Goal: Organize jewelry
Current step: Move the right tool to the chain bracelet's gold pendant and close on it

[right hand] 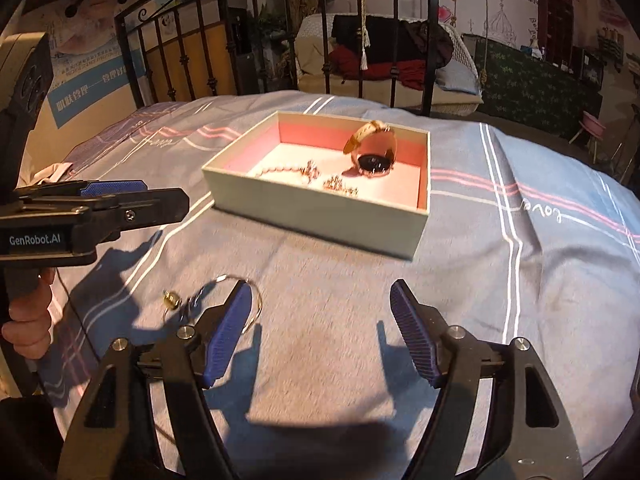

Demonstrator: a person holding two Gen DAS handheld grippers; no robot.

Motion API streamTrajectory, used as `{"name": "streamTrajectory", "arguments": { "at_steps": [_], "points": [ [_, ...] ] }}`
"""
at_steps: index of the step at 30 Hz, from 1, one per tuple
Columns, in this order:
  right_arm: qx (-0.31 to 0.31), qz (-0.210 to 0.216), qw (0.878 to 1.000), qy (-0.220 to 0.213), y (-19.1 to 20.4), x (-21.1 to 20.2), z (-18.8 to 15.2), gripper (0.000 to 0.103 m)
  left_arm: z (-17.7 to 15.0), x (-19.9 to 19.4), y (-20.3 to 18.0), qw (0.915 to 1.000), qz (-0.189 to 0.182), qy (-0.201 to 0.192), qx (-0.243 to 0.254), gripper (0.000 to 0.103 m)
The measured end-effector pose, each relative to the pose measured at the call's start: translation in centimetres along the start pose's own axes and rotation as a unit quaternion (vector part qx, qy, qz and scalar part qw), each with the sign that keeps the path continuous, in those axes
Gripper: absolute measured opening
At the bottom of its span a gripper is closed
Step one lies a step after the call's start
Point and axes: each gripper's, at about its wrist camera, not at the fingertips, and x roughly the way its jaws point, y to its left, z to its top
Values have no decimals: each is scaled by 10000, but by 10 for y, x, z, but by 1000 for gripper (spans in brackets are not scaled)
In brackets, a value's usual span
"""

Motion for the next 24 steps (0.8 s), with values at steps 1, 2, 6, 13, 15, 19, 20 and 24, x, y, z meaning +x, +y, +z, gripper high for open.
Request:
{"name": "streamTrajectory", "arguments": {
  "at_steps": [1,2,6,13,15,19,20,24],
  "points": [
    [-17,32,10000,53,3,-1,-5,72,-8,-1,2,10000,20,70,16,77],
    [-34,73,9999,94,5,-2,-10,72,-16,-2,3,9999,41,138,38,77],
    [-129,114,9996,207,14,-1,-21,72,-37,-3,9,9992,67,402,1,75],
    [-355,293,9982,386,27,6,-25,68,-46,5,6,9982,256,511,204,72],
    [-322,297,9983,392,25,6,-25,68,-45,10,6,9978,284,560,195,71],
    [-295,286,9983,411,24,7,-25,68,-45,15,4,9972,358,596,284,71],
    [-299,294,9982,418,24,8,-25,68,-45,15,4,9972,356,597,283,71],
    [-346,343,9979,422,26,9,-24,66,-44,16,5,9974,378,572,229,71]
  ]
}}
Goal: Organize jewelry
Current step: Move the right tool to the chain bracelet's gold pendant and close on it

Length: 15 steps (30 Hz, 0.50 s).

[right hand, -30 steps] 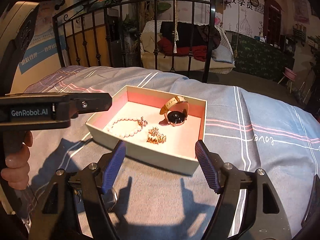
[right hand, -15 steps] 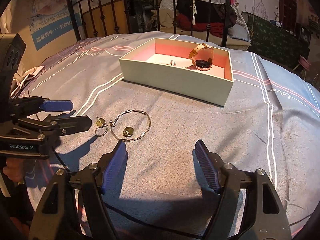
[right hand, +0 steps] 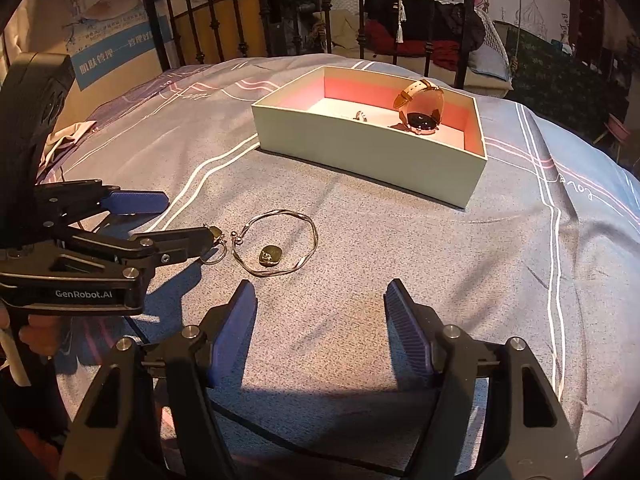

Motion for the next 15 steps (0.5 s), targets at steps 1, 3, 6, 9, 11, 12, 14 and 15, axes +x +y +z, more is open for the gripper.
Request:
{"name": "streamTrajectory", "arguments": {
  "at_steps": [1,3,6,9,11,12,14,15],
  "points": [
    [-27,42,10000,-4,1,0,1,54,1,1,1,10000,3,-10,-13,71],
    [-79,176,9998,6,4,2,3,42,1,2,2,10000,23,-27,-35,71],
    [-243,296,9993,13,11,6,9,31,2,3,3,10000,57,-44,-50,71],
    [-366,384,9986,-11,17,10,17,25,2,4,4,9999,121,-68,-27,71],
    [-403,466,9981,28,19,14,21,22,2,4,5,9998,153,-90,-29,71],
    [-428,491,9978,75,21,16,22,20,3,4,6,9998,159,-94,-36,71],
    [-462,500,9975,173,23,21,22,19,3,4,7,9997,201,-105,-53,70],
    [-444,481,9976,245,22,25,23,18,3,3,8,9997,194,-116,-61,70]
  ]
}}
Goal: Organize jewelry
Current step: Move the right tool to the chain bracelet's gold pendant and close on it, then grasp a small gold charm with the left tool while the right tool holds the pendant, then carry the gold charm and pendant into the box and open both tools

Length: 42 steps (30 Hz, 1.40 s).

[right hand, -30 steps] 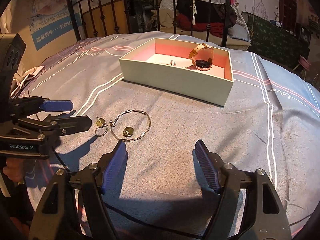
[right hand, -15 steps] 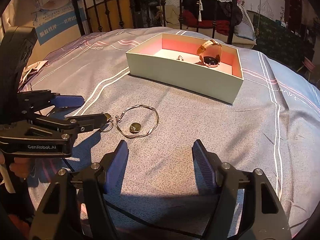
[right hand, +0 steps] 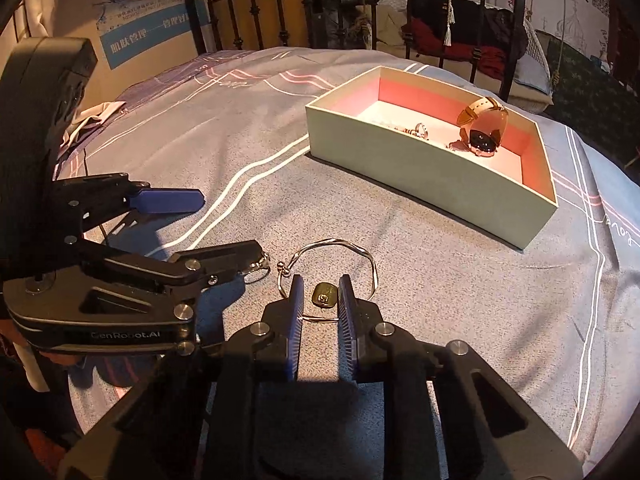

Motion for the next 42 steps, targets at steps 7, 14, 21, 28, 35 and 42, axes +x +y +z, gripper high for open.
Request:
{"name": "streamTrajectory", "arguments": {
  "at_steps": [7,14,21,28,35,42],
  "points": [
    [-154,-37,9998,123,2,1,-4,16,-4,-4,-5,9998,-125,-1,160,70],
    [-54,-92,9999,16,-4,-4,-8,5,-4,-1,-11,9995,-123,-20,273,70],
    [-85,-84,9999,-9,-3,-5,-9,5,0,1,-10,9994,-90,-141,298,36],
    [-54,-40,9999,-86,-4,-8,-10,5,3,-1,-7,9992,-270,-198,207,13],
    [-28,6,9998,-185,-5,-12,-10,5,4,-13,4,9978,-527,-376,-156,13],
    [198,93,9990,-390,-12,-22,-8,5,14,-23,13,9954,-746,-410,-442,13]
  ]
}}
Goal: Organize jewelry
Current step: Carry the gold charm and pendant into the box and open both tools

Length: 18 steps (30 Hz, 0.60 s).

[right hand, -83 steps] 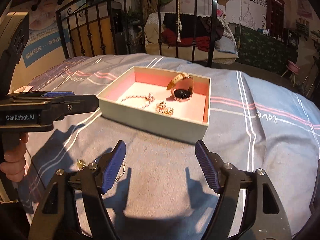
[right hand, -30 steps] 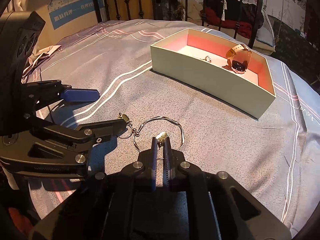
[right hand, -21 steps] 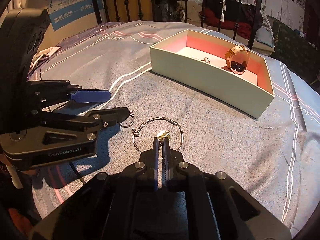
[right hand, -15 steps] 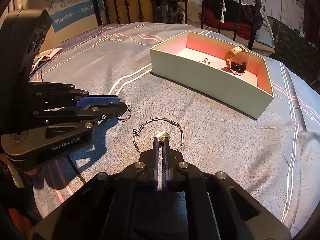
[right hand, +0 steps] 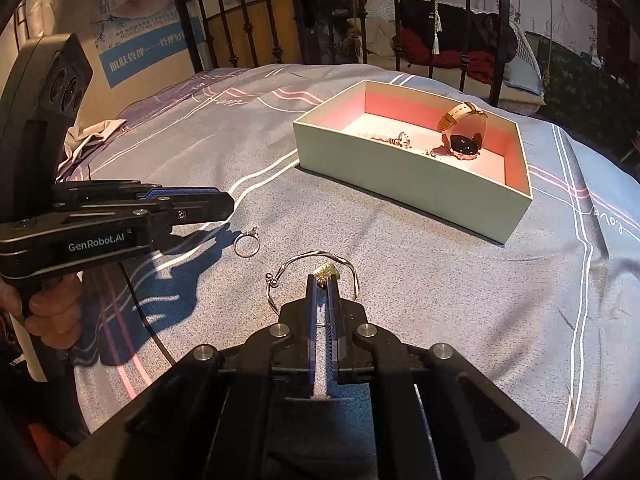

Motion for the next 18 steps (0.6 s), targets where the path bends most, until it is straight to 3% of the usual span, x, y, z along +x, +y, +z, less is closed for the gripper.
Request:
{"name": "streamTrajectory", "arguments": {
  "at_steps": [18],
  "points": [
    [149,-289,9959,-844,-28,-34,61,5,84,1,-35,9981,-156,-481,356,13]
  ]
}}
